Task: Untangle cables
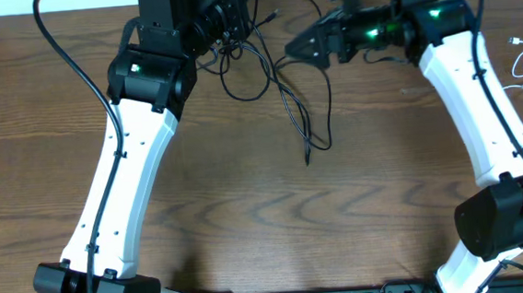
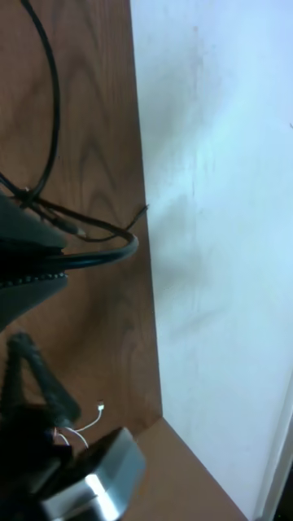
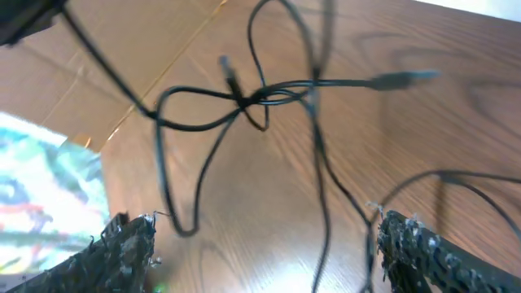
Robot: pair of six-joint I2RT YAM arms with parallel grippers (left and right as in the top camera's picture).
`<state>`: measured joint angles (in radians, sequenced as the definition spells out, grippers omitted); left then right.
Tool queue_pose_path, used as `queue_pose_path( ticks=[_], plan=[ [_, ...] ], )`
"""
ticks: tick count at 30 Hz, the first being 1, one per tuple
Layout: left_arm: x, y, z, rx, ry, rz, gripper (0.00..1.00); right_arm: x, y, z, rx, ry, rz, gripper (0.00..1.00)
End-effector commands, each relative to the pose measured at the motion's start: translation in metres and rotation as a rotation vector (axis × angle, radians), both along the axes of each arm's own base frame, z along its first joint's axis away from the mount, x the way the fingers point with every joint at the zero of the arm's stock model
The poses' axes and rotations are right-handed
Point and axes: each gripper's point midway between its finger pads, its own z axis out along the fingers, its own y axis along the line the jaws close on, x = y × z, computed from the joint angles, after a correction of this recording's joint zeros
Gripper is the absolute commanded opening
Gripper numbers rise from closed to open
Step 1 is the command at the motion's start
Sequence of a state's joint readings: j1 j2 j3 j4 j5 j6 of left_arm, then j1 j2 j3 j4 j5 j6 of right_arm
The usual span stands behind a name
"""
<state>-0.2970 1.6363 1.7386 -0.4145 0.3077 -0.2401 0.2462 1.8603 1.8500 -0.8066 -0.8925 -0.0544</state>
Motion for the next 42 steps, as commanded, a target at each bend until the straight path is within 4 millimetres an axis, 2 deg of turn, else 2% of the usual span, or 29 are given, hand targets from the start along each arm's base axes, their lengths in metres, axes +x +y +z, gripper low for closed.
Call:
queue_pose_path(
  ticks=[1,6,9,13,16,17,19,21,24,27,30,34,40,42],
  plan=[
    [0.002,0.004,0.002,-0.020,0.004,0.027,0.07,-0.016,0.023,0.003,0.025,-0.026,0.091,0.85],
    [0.002,0.004,0.002,-0.020,0.004,0.027,0.07,-0.022,0.046,-0.003,0.035,-0.030,0.144,0.83],
    [0.002,0.004,0.002,-0.020,0.004,0.027,0.07,-0.016,0.056,-0.021,0.006,-0.007,0.137,0.74],
    [0.002,0.004,0.002,-0.020,0.004,0.027,0.08,0.001,0.064,-0.053,-0.048,0.047,0.070,0.70],
    [0.002,0.005,0.002,-0.019,0.003,0.029,0.07,0.006,0.073,-0.065,-0.045,0.049,0.078,0.46],
    [0.003,0.006,0.002,-0.017,0.003,0.035,0.07,0.008,0.073,-0.066,-0.048,0.041,0.072,0.27],
    [0.007,0.018,-0.001,0.005,0.007,0.090,0.07,0.020,0.064,-0.064,-0.070,0.027,0.012,0.02],
    [0.015,0.045,-0.008,0.061,0.014,0.217,0.07,0.036,0.045,-0.062,-0.110,0.019,-0.095,0.01],
    [0.024,0.108,-0.015,0.175,0.018,0.486,0.07,0.062,-0.002,-0.057,-0.206,0.011,-0.320,0.01],
    [0.026,0.163,-0.013,0.238,0.011,0.680,0.07,0.079,-0.056,-0.054,-0.301,0.022,-0.557,0.01],
    [0.024,0.205,-0.011,0.276,0.012,0.791,0.08,0.089,-0.111,-0.058,-0.403,0.047,-0.796,0.01],
    [0.018,0.258,-0.010,0.308,0.021,0.913,0.08,0.091,-0.178,-0.066,-0.560,0.063,-1.057,0.01],
    [0.005,0.319,-0.007,0.306,0.029,1.044,0.07,0.079,-0.235,-0.071,-0.688,0.099,-1.241,0.01],
    [0.004,0.323,-0.009,0.298,0.040,1.036,0.07,0.077,-0.245,-0.074,-0.686,0.123,-1.249,0.01]
  ],
)
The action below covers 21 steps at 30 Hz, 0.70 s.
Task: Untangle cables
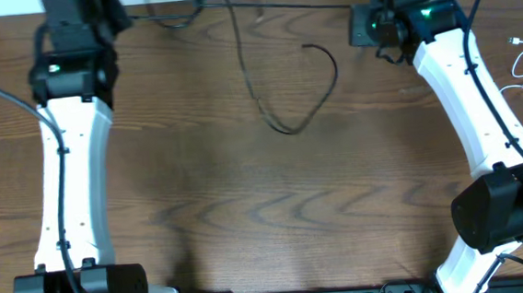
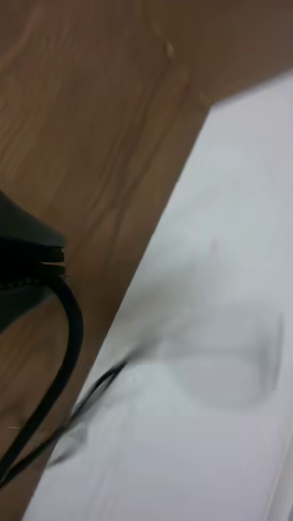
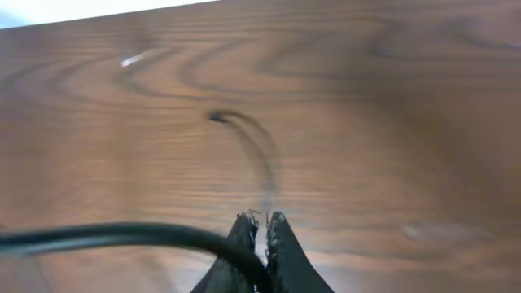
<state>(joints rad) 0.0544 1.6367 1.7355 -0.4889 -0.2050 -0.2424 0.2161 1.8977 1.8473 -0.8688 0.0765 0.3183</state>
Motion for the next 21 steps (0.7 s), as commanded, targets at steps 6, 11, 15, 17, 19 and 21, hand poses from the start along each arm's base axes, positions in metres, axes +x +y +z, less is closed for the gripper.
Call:
queue_pose_path(
  ticks=[6,11,15,17,19,21],
  plan=[
    [-0.005,0.013,-0.004,0.032,0.043,-0.085,0.07,0.012,-0.055,0.000,-0.041,-0.014,-0.033,0.01],
    [-0.004,-0.039,0.001,0.018,0.038,-0.268,0.08,0.010,-0.019,0.002,0.023,-0.025,0.157,0.01],
    [-0.016,-0.094,0.023,0.052,-0.010,-0.487,0.07,0.004,0.001,0.004,0.074,-0.026,0.291,0.01],
    [-0.025,-0.113,0.037,0.050,-0.048,-0.546,0.07,0.001,0.008,0.004,0.090,-0.027,0.339,0.01],
    [-0.037,-0.134,0.054,0.032,-0.098,-0.628,0.07,0.000,0.009,0.004,0.095,-0.021,0.350,0.01],
    [-0.050,-0.155,0.073,0.010,-0.158,-0.726,0.08,-0.002,0.009,0.003,0.093,-0.017,0.356,0.21]
  ],
)
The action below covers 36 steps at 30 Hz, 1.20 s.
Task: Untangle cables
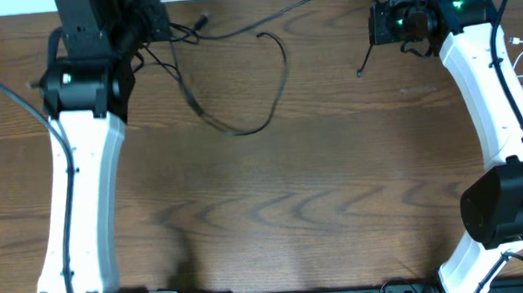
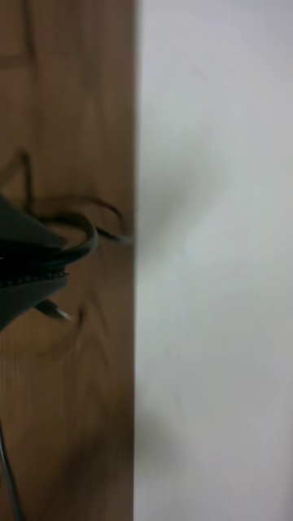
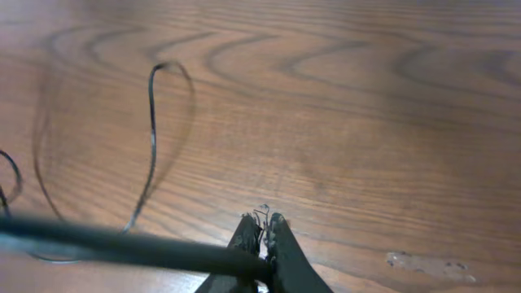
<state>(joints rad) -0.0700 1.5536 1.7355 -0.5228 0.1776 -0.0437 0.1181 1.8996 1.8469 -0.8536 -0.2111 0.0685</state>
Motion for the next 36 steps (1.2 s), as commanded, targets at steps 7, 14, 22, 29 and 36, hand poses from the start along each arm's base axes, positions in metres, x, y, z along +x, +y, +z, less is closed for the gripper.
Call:
queue_pose_path(
  ticks=[7,14,22,29,36],
  plan=[
    [-0.052,-0.045,0.084,-0.348,-0.134,-0.142,0.08,-0.021,0.054,0.024,0.161,-0.080,0.375,0.99],
    [-0.042,-0.049,0.069,-0.565,-0.015,-0.056,0.07,-0.058,0.105,0.105,0.376,-0.312,0.697,0.99],
    [-0.008,-0.039,0.024,-0.552,0.073,0.058,0.08,-0.049,0.123,0.099,0.221,-0.306,0.562,0.99],
    [-0.007,-0.046,0.020,-0.614,0.102,0.093,0.08,-0.069,0.160,0.103,0.230,-0.357,0.732,0.99],
    [-0.016,-0.078,0.019,-0.653,0.147,0.042,0.07,-0.093,0.209,0.129,0.284,-0.510,0.932,0.98]
  ],
)
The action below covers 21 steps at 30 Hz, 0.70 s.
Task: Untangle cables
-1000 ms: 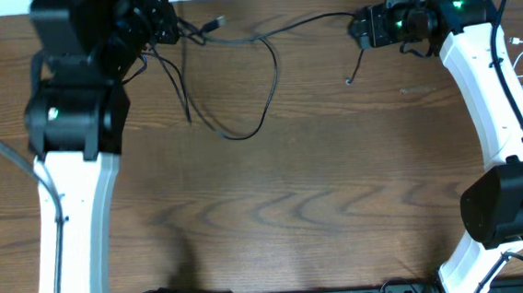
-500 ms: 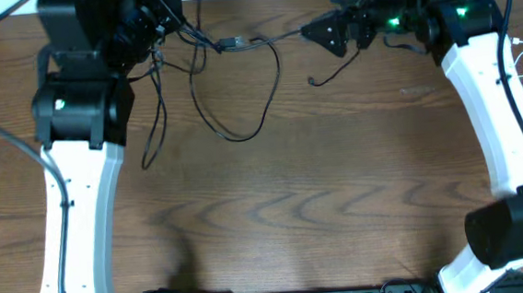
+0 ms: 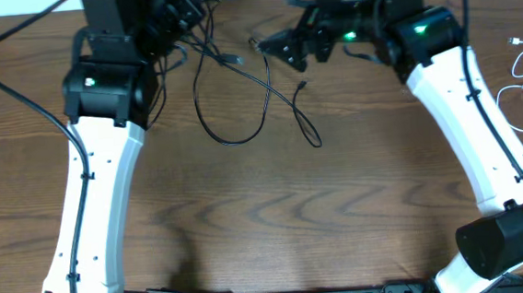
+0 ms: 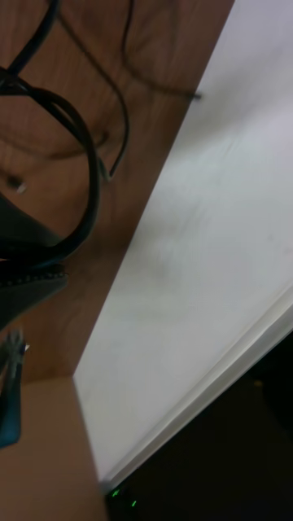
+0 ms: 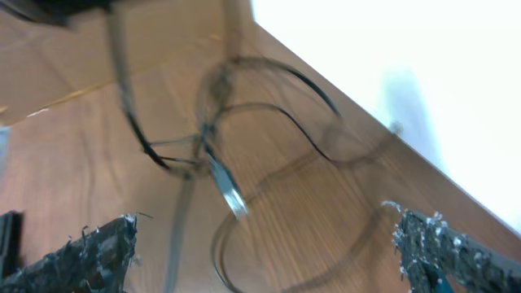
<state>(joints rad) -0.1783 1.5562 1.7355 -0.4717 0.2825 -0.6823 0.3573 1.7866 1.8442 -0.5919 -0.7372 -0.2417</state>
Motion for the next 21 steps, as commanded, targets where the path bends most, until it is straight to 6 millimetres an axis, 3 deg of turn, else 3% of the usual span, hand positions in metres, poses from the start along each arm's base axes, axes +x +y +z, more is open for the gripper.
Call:
queue_pose_path(
  ticks=[1,5,12,16,21],
  plan=[
    [-0.008,-0.014,0.007,-0.058,0.009,-0.007,0.08,-0.021,0.031,0.007,0.027,-0.063,0.131,0.98],
    [-0.011,-0.022,0.007,-0.070,0.015,-0.021,0.07,-0.024,0.058,0.010,0.045,-0.103,0.156,0.93],
    [-0.016,-0.038,0.008,-0.077,0.019,-0.064,0.08,0.004,0.081,-0.004,0.069,-0.069,0.024,0.74],
    [-0.020,-0.045,0.008,-0.085,0.023,-0.096,0.07,0.023,0.080,-0.014,0.072,-0.034,-0.077,0.48],
    [-0.021,-0.047,0.008,-0.057,0.008,-0.118,0.07,0.035,0.071,-0.006,0.107,-0.027,-0.130,0.01]
  ],
)
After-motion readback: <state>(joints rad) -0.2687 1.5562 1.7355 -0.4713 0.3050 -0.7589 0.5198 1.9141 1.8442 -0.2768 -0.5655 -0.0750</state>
